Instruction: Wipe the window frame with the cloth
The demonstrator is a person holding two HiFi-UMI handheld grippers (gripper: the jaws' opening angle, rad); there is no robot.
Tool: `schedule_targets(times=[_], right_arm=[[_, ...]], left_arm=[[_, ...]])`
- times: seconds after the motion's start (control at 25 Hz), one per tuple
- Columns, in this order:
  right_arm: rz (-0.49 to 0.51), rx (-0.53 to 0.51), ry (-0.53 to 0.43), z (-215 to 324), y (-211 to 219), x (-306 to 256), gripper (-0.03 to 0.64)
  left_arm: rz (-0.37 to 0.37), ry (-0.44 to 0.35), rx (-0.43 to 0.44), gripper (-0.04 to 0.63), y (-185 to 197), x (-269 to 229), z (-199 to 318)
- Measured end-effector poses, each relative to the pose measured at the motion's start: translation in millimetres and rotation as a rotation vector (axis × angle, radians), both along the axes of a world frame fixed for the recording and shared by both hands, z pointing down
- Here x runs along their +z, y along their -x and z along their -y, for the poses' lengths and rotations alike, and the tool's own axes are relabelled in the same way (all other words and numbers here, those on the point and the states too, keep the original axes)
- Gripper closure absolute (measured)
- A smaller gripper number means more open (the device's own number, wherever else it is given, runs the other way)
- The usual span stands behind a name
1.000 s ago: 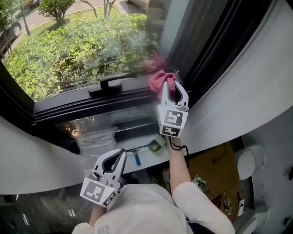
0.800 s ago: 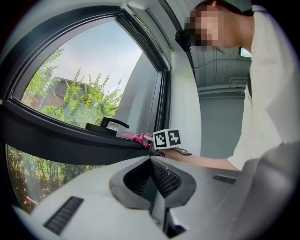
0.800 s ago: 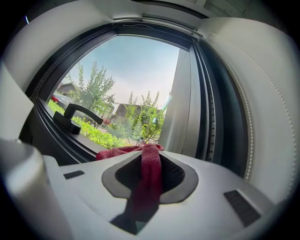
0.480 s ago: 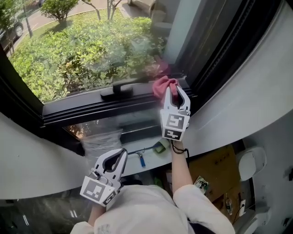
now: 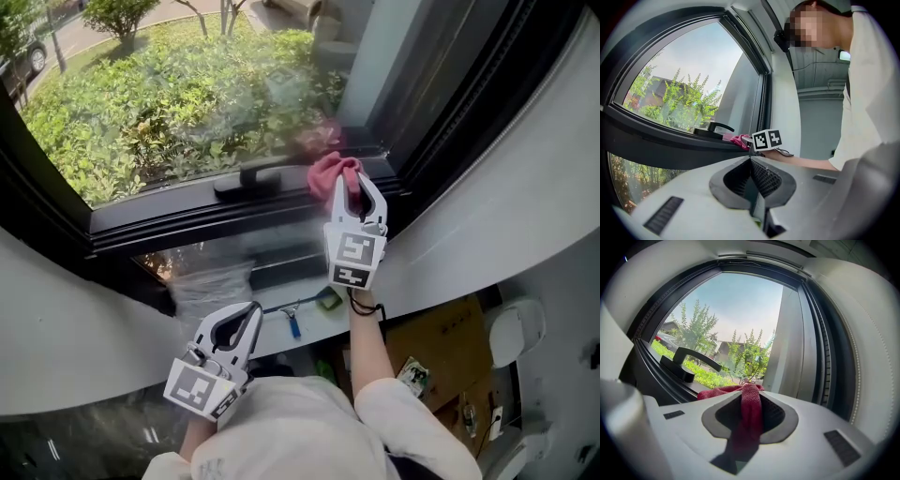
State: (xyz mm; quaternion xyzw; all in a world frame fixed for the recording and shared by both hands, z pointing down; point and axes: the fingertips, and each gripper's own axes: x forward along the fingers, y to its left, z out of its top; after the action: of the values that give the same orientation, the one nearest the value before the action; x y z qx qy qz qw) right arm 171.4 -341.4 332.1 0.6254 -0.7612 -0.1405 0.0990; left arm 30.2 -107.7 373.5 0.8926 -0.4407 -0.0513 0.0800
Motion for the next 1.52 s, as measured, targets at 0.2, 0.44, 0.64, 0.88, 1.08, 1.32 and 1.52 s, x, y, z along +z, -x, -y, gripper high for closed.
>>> schedule_targets(times=[0.2, 0.44, 0.64, 0.88, 1.08, 1.32, 1.52], right_arm=[[-0.007, -0.008, 0.002, -2.3, 9.9, -5.4, 0.526], [-0.007, -0.016, 0.010, -4.3, 16.2, -5.1, 0.526], [-0.005, -0.021, 0.009, -6.0, 24.1, -5.5, 0.526], [-0.001, -0.033, 0.014, -7.2, 36.5, -6.9, 0.526], [0.013, -0.049, 0.017, -10.0, 50.1, -7.0, 0.526], [0.050, -0.060, 0.024, -12.5, 63.1, -7.6, 0.526], [0.062, -0.077, 0.024, -15.9, 77.8, -6.5, 0.526]], left_arm=[[-0.006, 0.006, 0.002, 0.584, 2.6, 2.6, -1.1], [-0.013, 0.007, 0.004, 0.584, 3.2, 3.4, -2.2], [-0.017, 0.009, 0.001, 0.584, 5.8, 4.6, -3.0], [-0.020, 0.010, -0.006, 0.584, 12.7, 4.0, -5.3], [-0.016, 0.008, -0.012, 0.584, 20.9, 6.8, -9.0], [-0.002, 0.010, -0.023, 0.584, 33.4, 10.4, -13.0], [-0.001, -0.003, -0.029, 0.584, 41.4, 8.9, -13.8]])
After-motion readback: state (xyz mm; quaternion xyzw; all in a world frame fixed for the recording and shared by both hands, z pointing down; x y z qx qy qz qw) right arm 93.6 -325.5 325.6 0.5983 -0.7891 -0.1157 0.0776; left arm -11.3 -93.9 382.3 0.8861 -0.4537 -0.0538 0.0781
